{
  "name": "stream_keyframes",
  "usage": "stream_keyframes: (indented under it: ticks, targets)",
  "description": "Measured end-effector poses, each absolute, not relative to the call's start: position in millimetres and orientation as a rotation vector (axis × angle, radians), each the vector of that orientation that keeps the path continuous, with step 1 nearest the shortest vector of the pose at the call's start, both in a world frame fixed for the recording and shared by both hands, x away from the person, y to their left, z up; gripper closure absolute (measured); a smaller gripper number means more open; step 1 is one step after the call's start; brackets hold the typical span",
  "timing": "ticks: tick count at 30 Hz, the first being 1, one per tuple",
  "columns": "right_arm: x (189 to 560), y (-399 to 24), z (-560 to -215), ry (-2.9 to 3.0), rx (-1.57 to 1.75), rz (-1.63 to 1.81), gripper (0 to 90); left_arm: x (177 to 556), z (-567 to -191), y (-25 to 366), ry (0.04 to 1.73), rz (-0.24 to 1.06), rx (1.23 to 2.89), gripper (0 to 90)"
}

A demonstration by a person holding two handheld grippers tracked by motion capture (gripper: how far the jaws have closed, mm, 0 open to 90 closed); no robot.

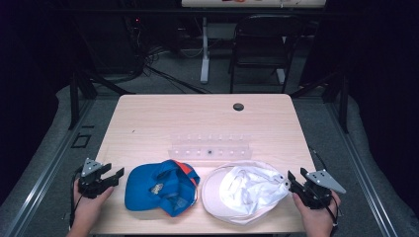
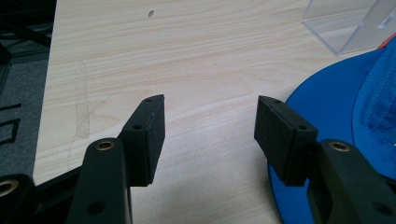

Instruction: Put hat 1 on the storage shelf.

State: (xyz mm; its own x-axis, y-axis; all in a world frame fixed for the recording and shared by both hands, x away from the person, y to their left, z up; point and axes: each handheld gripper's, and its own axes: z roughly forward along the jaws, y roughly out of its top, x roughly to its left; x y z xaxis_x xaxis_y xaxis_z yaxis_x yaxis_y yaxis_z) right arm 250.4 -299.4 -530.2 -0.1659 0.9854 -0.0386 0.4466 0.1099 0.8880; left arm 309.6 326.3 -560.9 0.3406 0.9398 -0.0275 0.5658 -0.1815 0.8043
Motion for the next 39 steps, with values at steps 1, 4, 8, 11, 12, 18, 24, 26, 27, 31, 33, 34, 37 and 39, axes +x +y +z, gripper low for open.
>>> stream_keyframes:
  ticks: [1, 4, 8, 11, 12, 18, 24, 26, 27, 31, 33, 34, 37, 39]
  targets:
    - [250.1, -299.5, -529.7, 1.711, 1.408, 0.998, 52.8, 309.5, -560.8, 326.3, 1.324, 0.636, 1.86, 43.8]
    - [249.1, -298.6, -528.0, 1.705, 1.401, 0.999, 52.7, 309.2, -560.6, 326.4, 1.324, 0.637, 1.858, 43.8]
    - [248.9, -297.0, -526.3, 1.709, 1.396, 1.001, 52.7, 308.6, -560.4, 325.6, 1.32, 0.639, 1.858, 43.8]
    - [248.5, -294.6, -523.5, 1.716, 1.4, 0.991, 52.7, 308.1, -559.7, 325.1, 1.321, 0.639, 1.873, 43.8]
    - [248.0, -293.1, -520.5, 1.721, 1.404, 0.973, 52.7, 307.9, -560.1, 323.9, 1.315, 0.64, 1.875, 43.8]
    - [250.3, -279.7, -502.2, 1.776, 1.383, 0.922, 53.0, 307.1, -559.6, 323.1, 1.31, 0.646, 1.878, 43.8]
    - [258.1, -264.5, -486.7, 1.879, 1.366, 0.861, 53.7, 307.8, -560.1, 324.9, 1.313, 0.646, 1.87, 43.8]
    - [261.6, -263.3, -482.9, 1.931, 1.389, 0.838, 53.8, 307.9, -560.3, 324.9, 1.313, 0.65, 1.866, 43.8]
    - [261.6, -263.3, -482.9, 1.931, 1.389, 0.838, 53.8, 307.9, -560.3, 324.9, 1.313, 0.65, 1.866, 43.8]
    - [267.4, -264.3, -477.1, 2.021, 1.442, 0.785, 53.5, 307.6, -559.6, 324.6, 1.311, 0.644, 1.873, 43.8]
    - [269.5, -265.9, -474.0, 2.062, 1.464, 0.758, 53.4, 307.6, -559.8, 324.3, 1.31, 0.646, 1.875, 43.8]
    - [271.3, -267.9, -471.4, 2.091, 1.491, 0.76, 53.1, 307.7, -559.9, 324.1, 1.311, 0.646, 1.875, 43.8]
    - [272.4, -269.5, -468.0, 2.125, 1.536, 0.756, 52.2, 307.8, -560.1, 324.1, 1.312, 0.647, 1.875, 43.8]
    - [273.8, -270.5, -467.3, 2.159, 1.577, 0.733, 52.1, 307.8, -560.1, 324.2, 1.316, 0.647, 1.878, 43.8]
